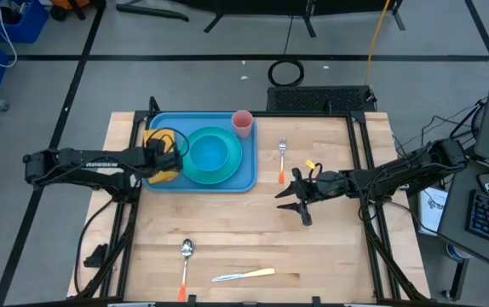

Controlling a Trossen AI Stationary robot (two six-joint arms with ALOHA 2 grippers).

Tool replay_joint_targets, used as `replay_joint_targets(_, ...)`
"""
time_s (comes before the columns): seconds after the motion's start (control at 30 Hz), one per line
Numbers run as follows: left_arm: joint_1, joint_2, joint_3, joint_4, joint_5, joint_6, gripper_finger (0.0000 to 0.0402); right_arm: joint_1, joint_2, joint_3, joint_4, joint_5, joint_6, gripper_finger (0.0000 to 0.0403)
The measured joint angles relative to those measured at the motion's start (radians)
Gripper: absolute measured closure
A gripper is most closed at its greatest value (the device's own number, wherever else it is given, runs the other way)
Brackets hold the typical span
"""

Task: Set up tray
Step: Put the yellow napkin to the left of the green plate on the blue serving tray

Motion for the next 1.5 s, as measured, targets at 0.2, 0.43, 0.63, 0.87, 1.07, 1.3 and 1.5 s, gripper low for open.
replay_joint_targets(0.2, 0.102, 0.007, 0.000, 0.124, 0.043, 0.145, 0.0399, 0.000, 0.000, 0.000, 0.000, 0.000, -0.002, 0.0259)
replay_joint_targets(0.43, 0.269, 0.070, -0.001, 0.186, 0.139, 0.252, 0.0399, 0.000, 0.000, 0.000, 0.002, 0.000, -0.003, 0.0259)
replay_joint_targets(0.63, 0.355, 0.175, -0.001, 0.287, 0.225, 0.341, 0.0399, 0.000, 0.000, 0.000, 0.001, 0.000, -0.007, 0.0259)
replay_joint_targets(0.87, 0.368, 0.298, 0.003, 0.357, 0.227, 0.370, 0.0400, 0.000, 0.000, 0.000, 0.000, 0.000, -0.010, 0.0259)
replay_joint_targets(1.07, 0.354, 0.320, 0.002, 0.403, 0.204, 0.449, 0.0399, 0.000, 0.000, 0.000, 0.000, 0.001, -0.011, 0.0259)
replay_joint_targets(1.3, 0.342, 0.313, 0.000, 0.470, 0.235, 0.570, 0.0400, 0.000, 0.000, 0.000, 0.000, 0.002, -0.014, 0.0259)
replay_joint_targets(1.5, 0.345, 0.313, 0.000, 0.500, 0.253, 0.633, 0.0400, 0.000, 0.000, 0.000, 0.000, 0.002, -0.014, 0.0259)
